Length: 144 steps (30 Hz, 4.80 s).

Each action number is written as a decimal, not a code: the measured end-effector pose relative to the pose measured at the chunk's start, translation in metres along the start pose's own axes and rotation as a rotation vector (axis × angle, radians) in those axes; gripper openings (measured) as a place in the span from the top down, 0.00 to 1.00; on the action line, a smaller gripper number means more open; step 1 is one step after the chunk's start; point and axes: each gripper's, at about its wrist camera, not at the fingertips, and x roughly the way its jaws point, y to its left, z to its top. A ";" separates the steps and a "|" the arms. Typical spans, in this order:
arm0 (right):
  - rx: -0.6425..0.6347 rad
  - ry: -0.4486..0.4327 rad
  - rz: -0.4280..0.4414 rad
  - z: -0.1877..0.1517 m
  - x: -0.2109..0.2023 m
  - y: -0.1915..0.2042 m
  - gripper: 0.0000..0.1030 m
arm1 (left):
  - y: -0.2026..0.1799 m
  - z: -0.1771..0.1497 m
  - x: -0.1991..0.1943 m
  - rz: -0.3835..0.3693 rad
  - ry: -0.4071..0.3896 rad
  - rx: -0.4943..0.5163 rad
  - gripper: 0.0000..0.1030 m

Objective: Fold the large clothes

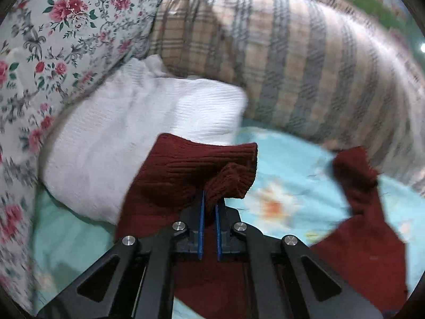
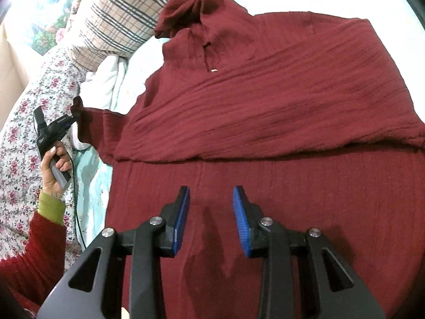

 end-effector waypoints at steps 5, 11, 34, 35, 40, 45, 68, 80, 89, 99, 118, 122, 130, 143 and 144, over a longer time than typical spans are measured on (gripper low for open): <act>0.007 -0.040 0.012 0.002 -0.011 0.001 0.66 | -0.071 -0.030 -0.031 -0.229 0.016 -0.014 0.96; 0.063 -0.114 0.009 0.003 -0.035 -0.017 0.66 | -0.202 -0.087 -0.041 -0.515 0.125 0.053 0.96; 0.242 -0.235 -0.014 0.014 -0.073 -0.077 0.61 | -0.355 -0.223 0.024 -0.589 0.443 0.227 0.76; 0.245 -0.230 -0.016 0.016 -0.070 -0.077 0.57 | -0.348 -0.223 0.019 -0.594 0.447 0.221 0.72; 0.220 -0.213 -0.038 0.031 -0.052 -0.070 0.52 | -0.298 -0.212 -0.017 -0.552 0.394 0.207 0.65; 0.193 -0.190 -0.069 0.049 -0.032 -0.066 0.52 | -0.189 -0.189 -0.045 -0.322 0.265 0.092 0.64; 0.113 -0.320 -0.172 0.075 -0.075 -0.064 0.94 | -0.105 -0.190 0.004 -0.075 0.266 0.063 0.73; 0.203 -0.235 -0.234 0.052 -0.052 -0.101 0.93 | -0.097 -0.199 -0.006 -0.060 0.259 0.073 0.83; 0.133 -0.316 -0.230 0.053 -0.086 -0.072 0.88 | -0.100 -0.180 -0.045 -0.250 0.255 0.019 0.85; 0.164 -0.148 -0.187 0.059 -0.025 -0.084 0.88 | -0.132 -0.197 0.004 -0.244 0.363 0.080 0.84; 0.207 -0.207 0.203 0.189 0.022 -0.014 0.67 | -0.194 -0.038 0.094 -0.444 0.373 -0.118 0.66; 0.284 -0.182 0.313 0.237 0.051 -0.009 0.54 | -0.213 0.007 0.146 -0.530 0.391 -0.198 0.45; 0.367 -0.154 0.282 0.312 0.112 -0.013 0.48 | -0.249 0.049 0.231 -0.556 0.458 -0.255 0.30; 0.232 -0.206 0.290 0.287 0.079 -0.012 0.92 | -0.271 0.023 0.158 -0.724 0.322 -0.127 0.94; 0.208 -0.214 0.308 0.276 0.064 -0.010 0.92 | -0.271 0.014 0.139 -0.754 0.309 -0.116 0.94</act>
